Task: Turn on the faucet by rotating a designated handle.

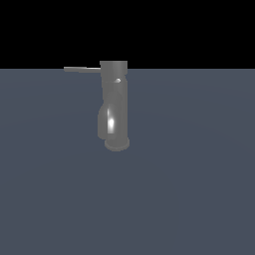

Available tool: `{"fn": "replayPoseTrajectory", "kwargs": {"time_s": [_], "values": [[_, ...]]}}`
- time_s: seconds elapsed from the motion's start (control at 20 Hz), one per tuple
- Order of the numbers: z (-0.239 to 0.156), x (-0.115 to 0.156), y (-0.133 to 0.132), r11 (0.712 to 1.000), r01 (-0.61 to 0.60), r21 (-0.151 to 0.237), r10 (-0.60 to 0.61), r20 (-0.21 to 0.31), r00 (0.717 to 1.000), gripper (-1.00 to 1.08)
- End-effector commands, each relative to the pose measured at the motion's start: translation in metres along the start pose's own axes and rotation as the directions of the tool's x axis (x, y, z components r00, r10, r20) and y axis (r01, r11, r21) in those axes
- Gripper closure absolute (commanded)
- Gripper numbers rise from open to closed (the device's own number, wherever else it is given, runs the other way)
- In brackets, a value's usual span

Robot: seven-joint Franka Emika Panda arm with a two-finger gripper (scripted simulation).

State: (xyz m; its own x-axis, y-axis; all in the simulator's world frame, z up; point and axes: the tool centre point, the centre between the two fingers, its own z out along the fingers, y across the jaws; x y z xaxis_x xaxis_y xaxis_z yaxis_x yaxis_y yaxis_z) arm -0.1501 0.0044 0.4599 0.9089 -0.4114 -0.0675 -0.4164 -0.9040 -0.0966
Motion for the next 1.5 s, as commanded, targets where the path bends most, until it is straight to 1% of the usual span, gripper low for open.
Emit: {"fn": "replayPoseTrajectory", "kwargs": {"time_s": [0.0,0.2,0.35,0.5,0.7,0.85,1.05,1.25,1.45], "values": [[0.006,0.011,-0.011,0.998,-0.059,0.010,0.059,0.012,0.998,1.08],[0.017,0.028,-0.029,0.988,-0.154,0.017,0.154,0.029,0.988,1.08],[0.027,0.041,-0.042,0.974,-0.226,0.017,0.225,0.041,0.974,1.08],[0.037,0.053,-0.056,0.955,-0.296,0.014,0.295,0.049,0.954,1.08],[0.052,0.068,-0.074,0.921,-0.389,0.006,0.388,0.055,0.920,1.08],[0.064,0.079,-0.088,0.890,-0.456,-0.002,0.455,0.056,0.889,1.08],[0.080,0.092,-0.107,0.841,-0.540,-0.014,0.540,0.049,0.840,1.08],[0.098,0.104,-0.126,0.785,-0.619,-0.025,0.620,0.035,0.784,1.08],[0.116,0.115,-0.145,0.722,-0.691,-0.031,0.692,0.013,0.722,1.08]]}}
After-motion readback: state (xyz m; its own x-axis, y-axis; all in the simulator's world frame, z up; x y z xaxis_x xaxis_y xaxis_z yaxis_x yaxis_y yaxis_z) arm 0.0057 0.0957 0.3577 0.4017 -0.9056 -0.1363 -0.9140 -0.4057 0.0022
